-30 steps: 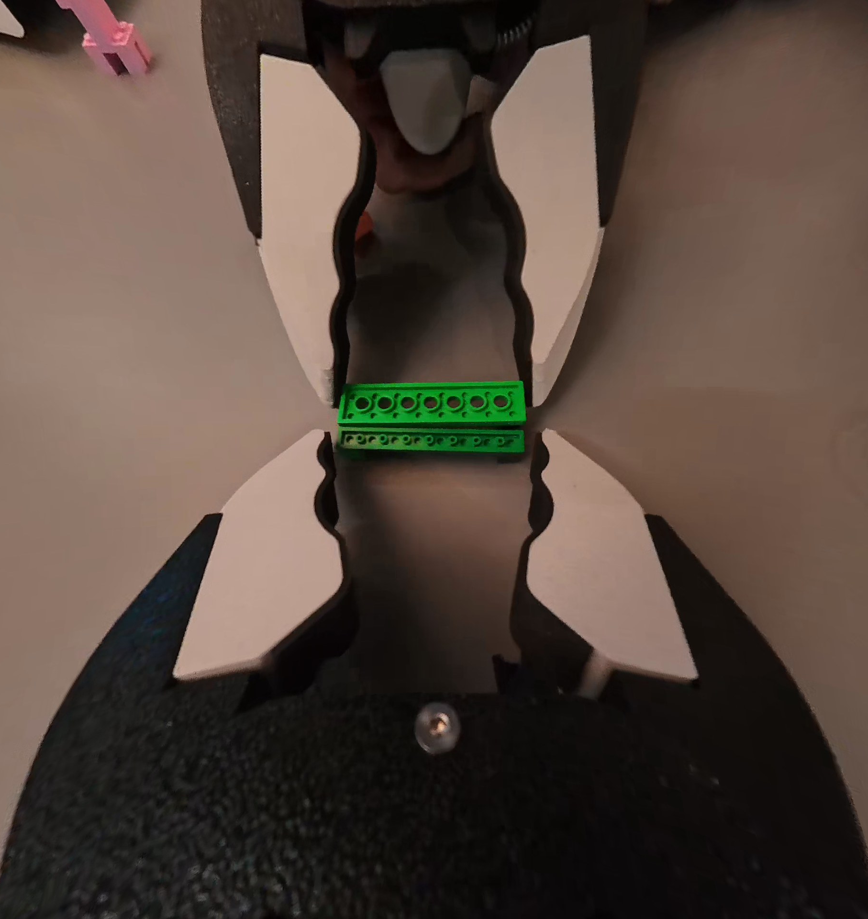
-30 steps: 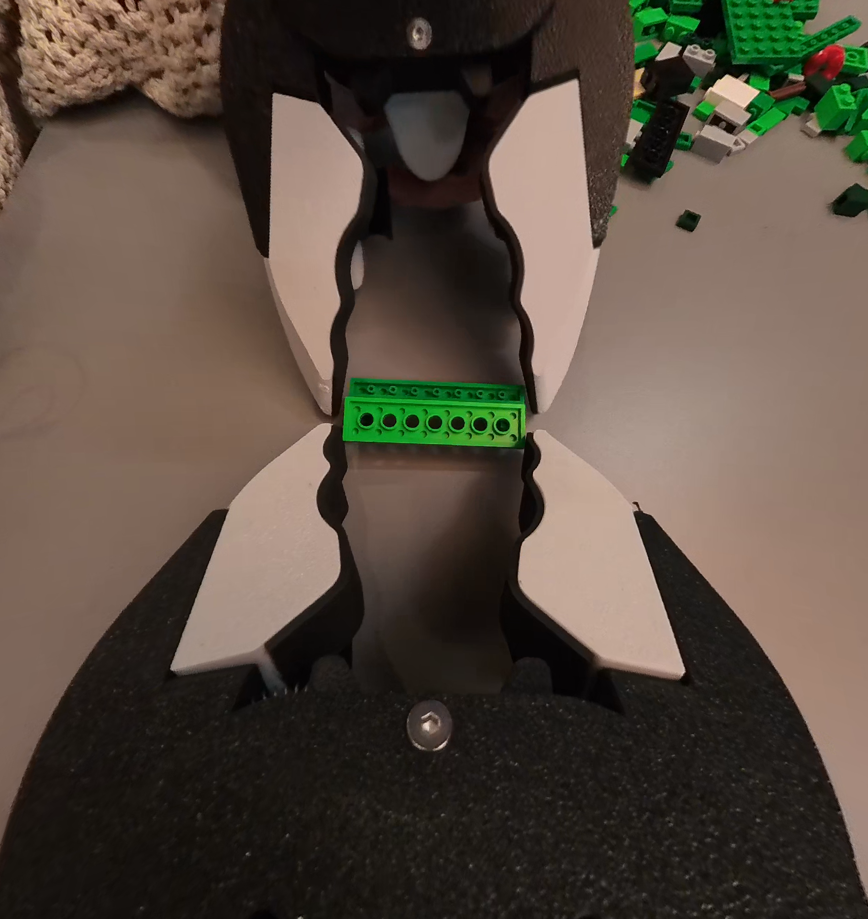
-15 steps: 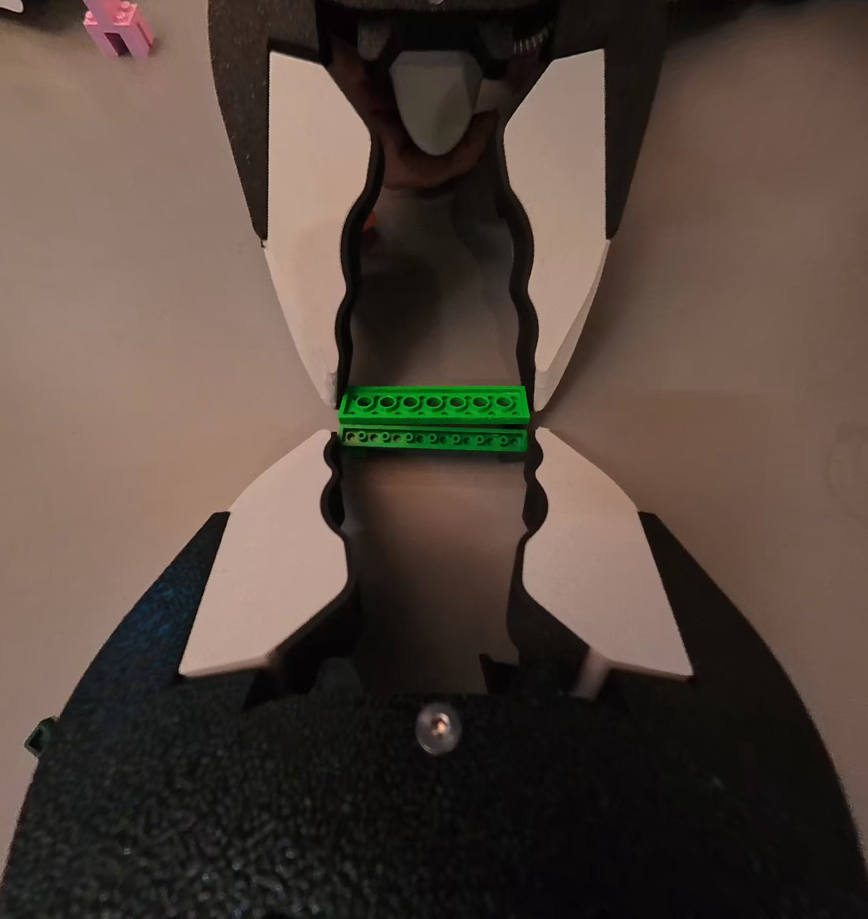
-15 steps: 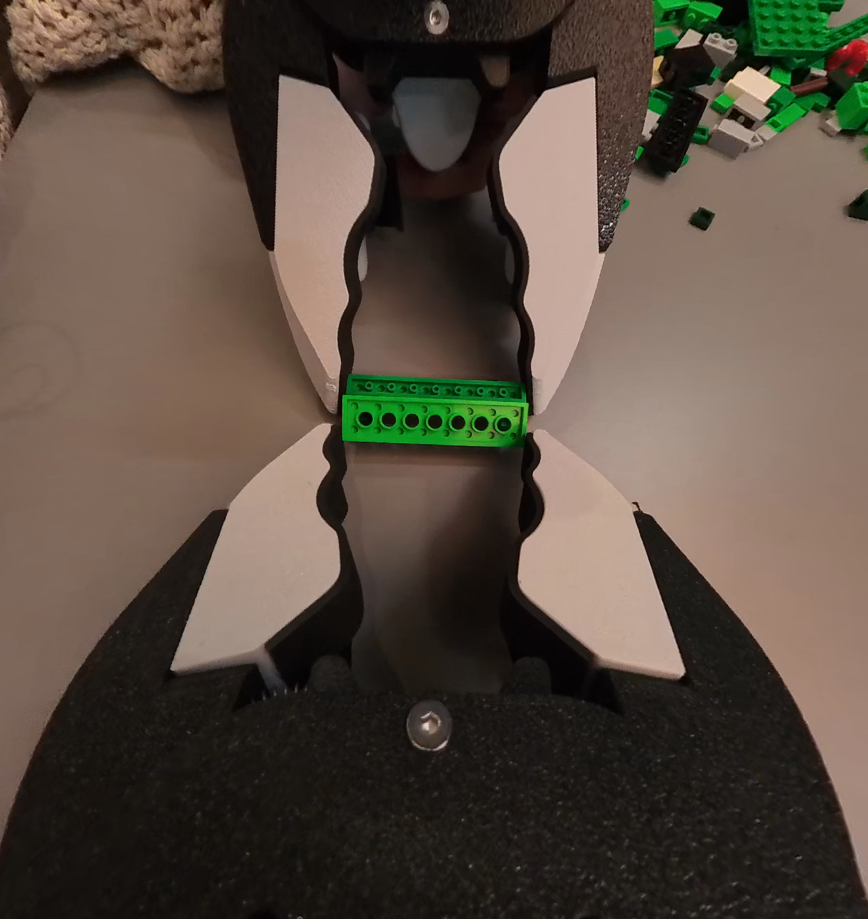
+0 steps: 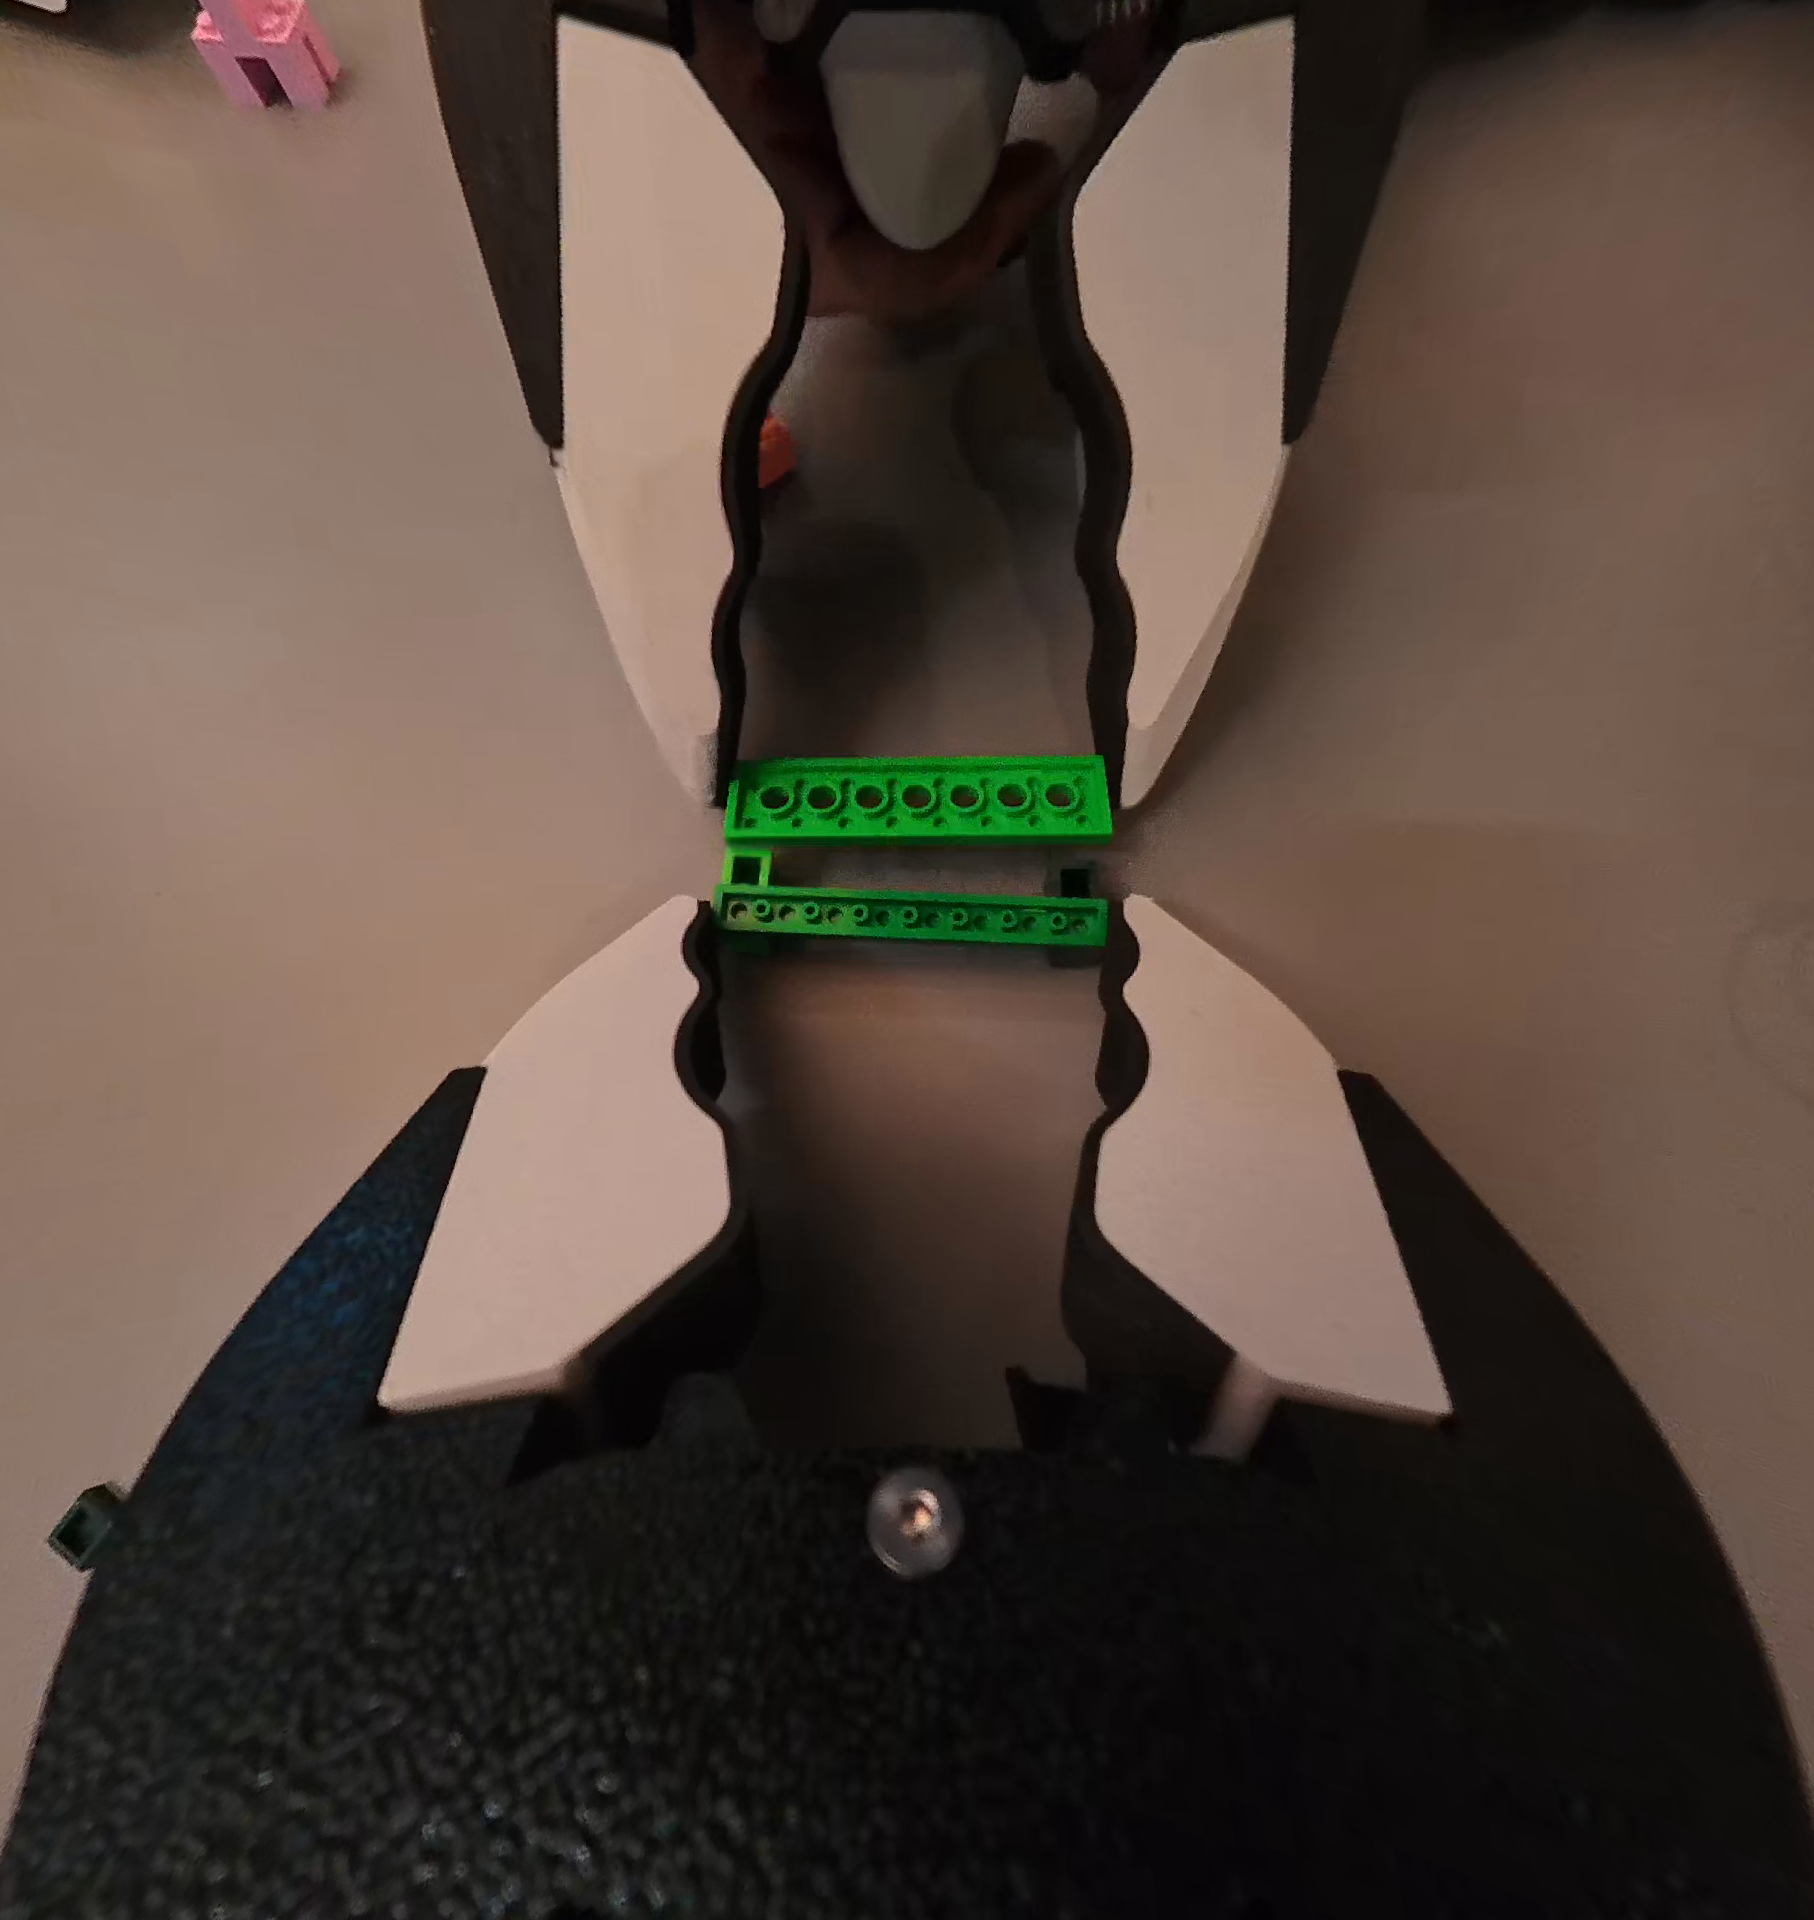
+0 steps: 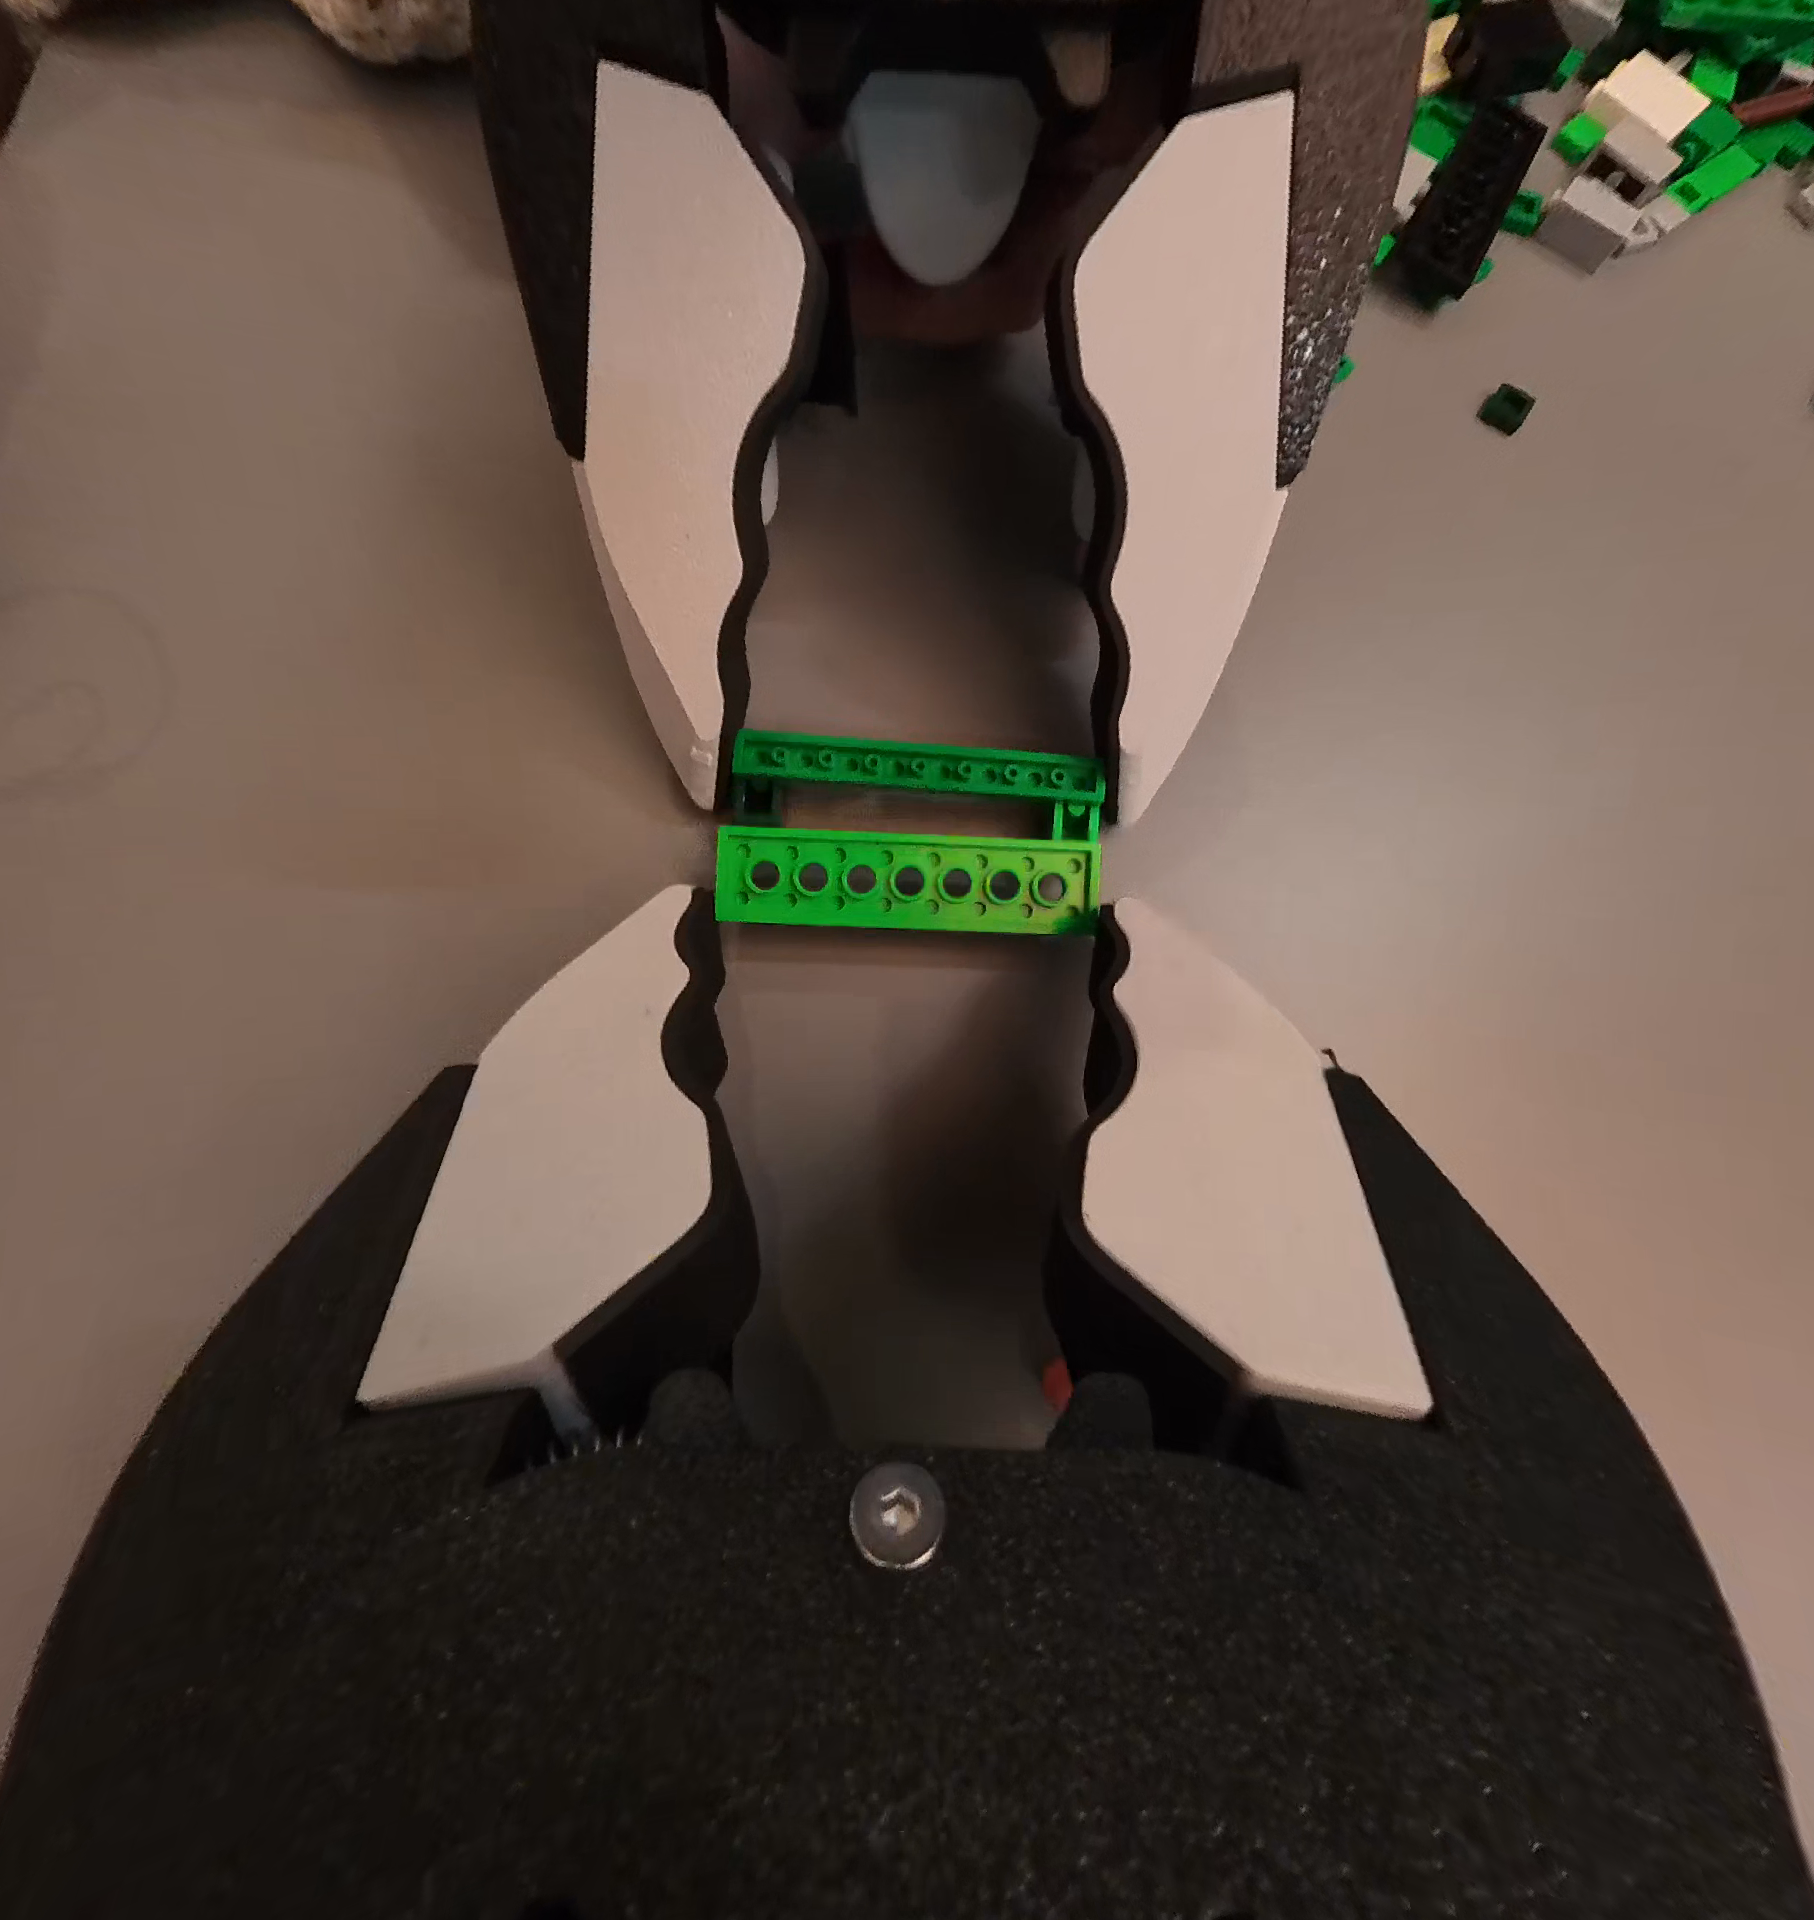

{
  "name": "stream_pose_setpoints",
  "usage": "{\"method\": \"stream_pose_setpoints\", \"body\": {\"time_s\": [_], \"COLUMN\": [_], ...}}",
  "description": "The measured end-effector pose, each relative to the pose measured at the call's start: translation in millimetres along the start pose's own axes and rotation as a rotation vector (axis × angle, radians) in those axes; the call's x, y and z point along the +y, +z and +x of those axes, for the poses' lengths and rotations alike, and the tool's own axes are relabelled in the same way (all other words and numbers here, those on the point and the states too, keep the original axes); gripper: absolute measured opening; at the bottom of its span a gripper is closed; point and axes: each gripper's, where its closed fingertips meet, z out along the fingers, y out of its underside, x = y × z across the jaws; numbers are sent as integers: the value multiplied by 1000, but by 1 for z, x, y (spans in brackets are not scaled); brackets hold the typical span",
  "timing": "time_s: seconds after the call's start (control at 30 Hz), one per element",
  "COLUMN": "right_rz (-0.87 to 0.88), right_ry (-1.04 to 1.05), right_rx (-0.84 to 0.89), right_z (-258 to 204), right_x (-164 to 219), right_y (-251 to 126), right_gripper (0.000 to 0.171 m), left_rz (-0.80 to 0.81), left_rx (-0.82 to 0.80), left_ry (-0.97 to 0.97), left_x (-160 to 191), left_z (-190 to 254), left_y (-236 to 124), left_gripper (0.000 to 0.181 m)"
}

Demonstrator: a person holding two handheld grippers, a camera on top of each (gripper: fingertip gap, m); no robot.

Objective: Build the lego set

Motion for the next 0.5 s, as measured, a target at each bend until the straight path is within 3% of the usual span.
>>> {"method": "stream_pose_setpoints", "body": {"time_s": [0.5], "right_rz": [-116], "right_ry": [-5], "right_rx": [-11], "right_z": [1], "right_x": [16], "right_y": [-9], "right_gripper": [68], "left_rz": [3], "left_rx": [5], "left_ry": [11], "left_x": [0], "left_z": [1], "left_y": [1], "left_gripper": [70]}}
